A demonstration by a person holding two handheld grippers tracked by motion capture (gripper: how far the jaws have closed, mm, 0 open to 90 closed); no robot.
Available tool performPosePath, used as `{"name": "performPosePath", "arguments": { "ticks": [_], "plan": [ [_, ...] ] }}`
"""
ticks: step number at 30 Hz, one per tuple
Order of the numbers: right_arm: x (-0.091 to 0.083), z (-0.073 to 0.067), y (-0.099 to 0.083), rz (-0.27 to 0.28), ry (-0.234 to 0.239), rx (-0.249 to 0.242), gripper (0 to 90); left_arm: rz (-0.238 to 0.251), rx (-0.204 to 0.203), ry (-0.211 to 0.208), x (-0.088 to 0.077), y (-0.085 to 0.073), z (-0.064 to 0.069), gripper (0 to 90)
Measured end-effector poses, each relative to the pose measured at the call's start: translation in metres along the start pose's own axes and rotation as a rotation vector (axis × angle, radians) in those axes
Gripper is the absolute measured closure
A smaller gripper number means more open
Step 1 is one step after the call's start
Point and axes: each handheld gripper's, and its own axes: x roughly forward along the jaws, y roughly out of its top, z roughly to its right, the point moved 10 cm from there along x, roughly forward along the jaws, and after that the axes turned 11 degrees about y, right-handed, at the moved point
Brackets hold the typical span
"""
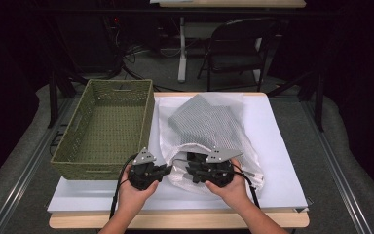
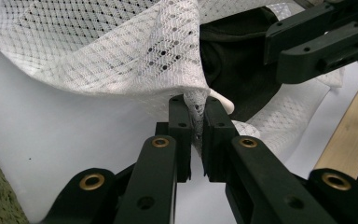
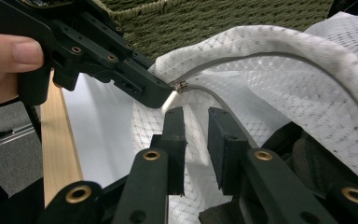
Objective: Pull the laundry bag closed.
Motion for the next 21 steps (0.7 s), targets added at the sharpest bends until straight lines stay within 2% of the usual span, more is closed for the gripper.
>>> {"name": "performPosePath", "arguments": {
  "ticks": [13, 18, 21],
  "plan": [
    [0.022, -0.008, -0.007, -0.040, 0.031, -0.020, 71.9, 0.004, 0.004, -0.014, 0.000, 0.002, 0.004, 84.3],
    [0.029, -0.007, -0.010, -0.053, 0.024, -0.035, 71.9, 0.003, 0.009, -0.019, 0.001, 0.002, 0.006, 84.2],
    [0.031, -0.005, -0.011, -0.054, 0.019, -0.025, 73.7, 0.004, 0.011, -0.023, 0.001, 0.002, 0.007, 84.3]
  ]
}}
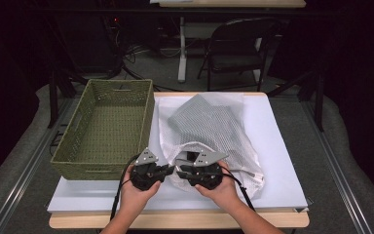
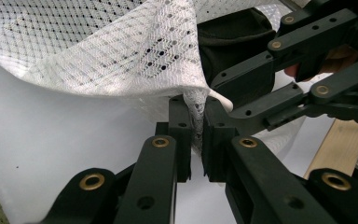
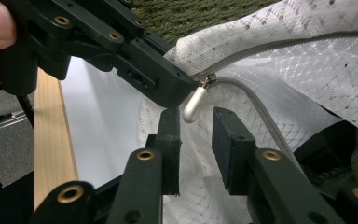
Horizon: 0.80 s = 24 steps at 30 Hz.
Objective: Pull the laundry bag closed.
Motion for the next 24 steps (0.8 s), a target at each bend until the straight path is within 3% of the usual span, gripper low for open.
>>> {"name": "performPosePath", "arguments": {
  "ticks": [7, 13, 24],
  "plan": [
    [-0.003, 0.002, 0.002, 0.017, -0.012, 0.003, 85.5, -0.008, 0.004, -0.004, 0.001, -0.003, 0.001, 84.3],
    [-0.005, 0.004, 0.007, 0.046, 0.002, 0.024, 86.3, -0.010, 0.005, -0.003, 0.000, -0.004, 0.001, 84.4],
    [0.002, 0.005, 0.013, 0.041, 0.027, 0.037, 86.4, 0.003, 0.000, 0.005, -0.001, -0.005, -0.001, 83.4]
  ]
}}
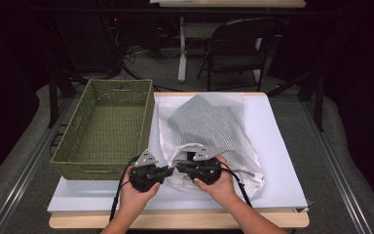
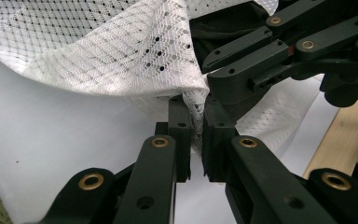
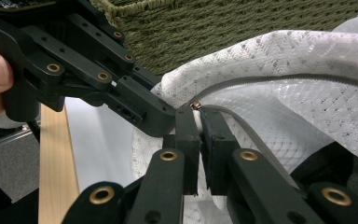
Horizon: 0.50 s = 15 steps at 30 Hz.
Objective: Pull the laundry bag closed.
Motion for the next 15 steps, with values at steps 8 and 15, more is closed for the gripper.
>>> {"name": "performPosePath", "arguments": {
  "ticks": [8, 15],
  "plan": [
    [0.000, -0.002, -0.001, -0.003, 0.018, 0.031, 86.4, 0.029, -0.012, 0.032, -0.009, 0.000, -0.005, 68.3],
    [0.002, -0.008, -0.003, -0.003, 0.045, 0.058, 86.5, 0.024, -0.008, 0.022, -0.013, -0.004, -0.005, 77.7]
  ]
}}
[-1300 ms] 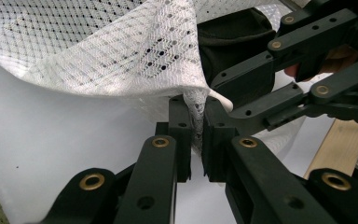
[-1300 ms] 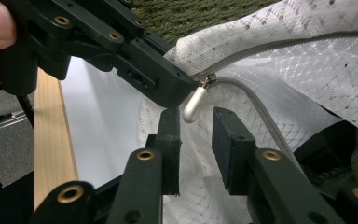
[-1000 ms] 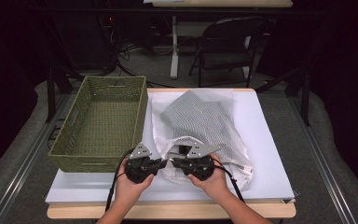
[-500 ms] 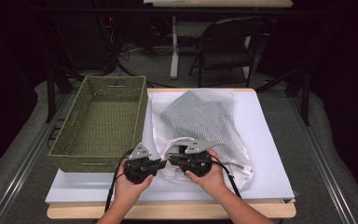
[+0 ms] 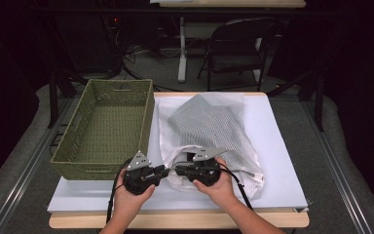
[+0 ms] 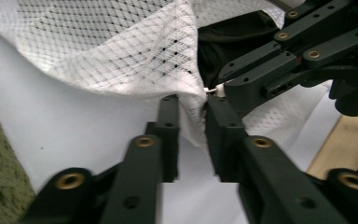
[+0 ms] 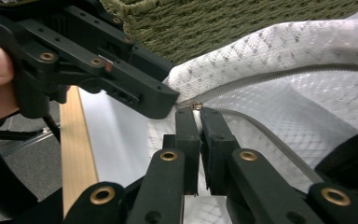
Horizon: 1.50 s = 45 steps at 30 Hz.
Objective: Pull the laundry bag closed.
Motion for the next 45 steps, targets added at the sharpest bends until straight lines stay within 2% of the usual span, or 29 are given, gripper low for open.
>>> {"name": "performPosePath", "arguments": {
  "ticks": [10, 21, 23, 28, 32, 33, 35, 39, 41, 43, 45],
  "plan": [
    [0.003, -0.001, -0.002, 0.011, 0.019, 0.043, 86.6, -0.016, 0.019, -0.003, 0.000, -0.003, 0.001, 86.1],
    [0.002, 0.002, -0.003, 0.002, 0.013, 0.036, 86.7, -0.020, 0.023, -0.006, -0.001, -0.003, 0.002, 87.5],
    [0.003, 0.002, -0.003, 0.004, 0.025, 0.052, 86.7, -0.022, 0.028, 0.001, 0.000, -0.004, 0.002, 87.6],
    [0.003, 0.008, -0.004, -0.003, 0.001, 0.045, 86.8, -0.034, 0.031, 0.010, -0.001, -0.006, 0.001, 87.8],
    [-0.006, 0.021, -0.004, 0.001, -0.038, 0.061, 86.8, -0.031, 0.030, 0.024, -0.004, -0.007, -0.004, 87.7],
    [-0.009, 0.023, -0.005, 0.002, -0.044, 0.061, 86.8, -0.025, 0.020, 0.031, -0.004, -0.007, -0.005, 87.7],
    [-0.018, 0.028, -0.007, 0.000, -0.076, 0.059, 86.8, -0.029, 0.023, 0.043, -0.006, -0.007, -0.009, 87.7],
    [-0.037, 0.033, -0.012, 0.000, -0.101, 0.072, 86.7, -0.027, 0.006, 0.043, -0.007, -0.007, -0.013, 87.6],
    [-0.043, 0.030, -0.016, -0.007, -0.094, 0.078, 86.7, -0.032, 0.007, 0.043, -0.007, -0.007, -0.012, 87.2],
    [-0.046, 0.023, -0.018, -0.024, -0.100, 0.057, 86.7, -0.020, 0.014, 0.056, -0.008, -0.005, -0.013, 84.9],
    [-0.046, 0.016, -0.017, -0.020, -0.096, 0.049, 86.7, -0.005, -0.001, 0.056, -0.010, -0.003, -0.013, 80.7]
  ]
}}
